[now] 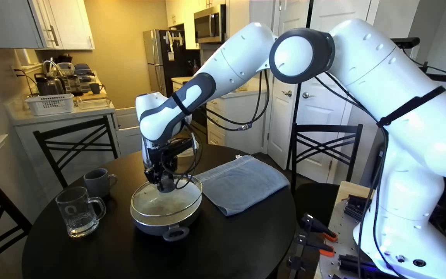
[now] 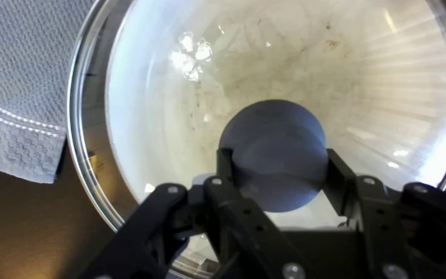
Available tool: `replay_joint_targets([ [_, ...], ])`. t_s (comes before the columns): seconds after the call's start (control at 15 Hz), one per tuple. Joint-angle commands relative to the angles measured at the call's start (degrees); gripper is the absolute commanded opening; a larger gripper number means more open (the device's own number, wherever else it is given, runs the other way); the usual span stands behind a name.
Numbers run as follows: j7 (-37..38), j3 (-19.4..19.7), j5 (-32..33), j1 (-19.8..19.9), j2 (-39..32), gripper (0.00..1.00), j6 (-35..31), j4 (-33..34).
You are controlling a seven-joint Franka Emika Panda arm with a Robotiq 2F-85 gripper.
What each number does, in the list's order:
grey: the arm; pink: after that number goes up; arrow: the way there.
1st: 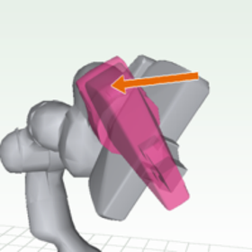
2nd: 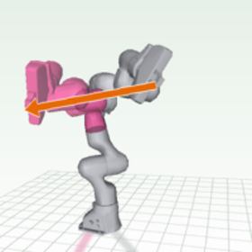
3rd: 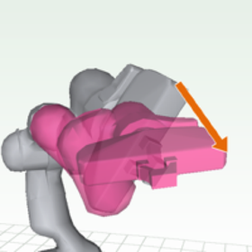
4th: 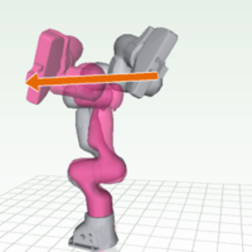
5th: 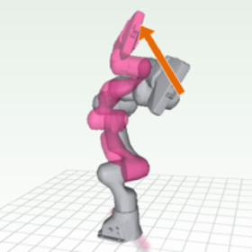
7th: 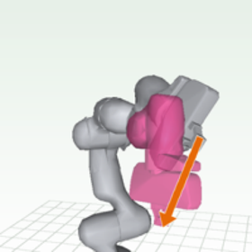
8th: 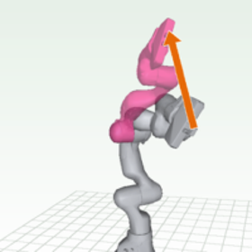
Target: Put the glass lid on the pan.
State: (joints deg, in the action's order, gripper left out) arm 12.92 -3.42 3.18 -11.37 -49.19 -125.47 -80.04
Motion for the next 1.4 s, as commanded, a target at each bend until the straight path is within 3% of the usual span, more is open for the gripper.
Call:
replay_joint_targets([
  [0.0, -3.6, -1.2, -1.1, 0.2, 1.7, 0.33, -0.3, -1.8],
  [0.47, -3.3, -0.4, -0.5, 0.1, 1.4, 0.33, -0.8, -2.7],
  [1.33, -7.1, -1.2, 0.4, -0.8, 0.0, 0.33, 4.3, -2.0],
])
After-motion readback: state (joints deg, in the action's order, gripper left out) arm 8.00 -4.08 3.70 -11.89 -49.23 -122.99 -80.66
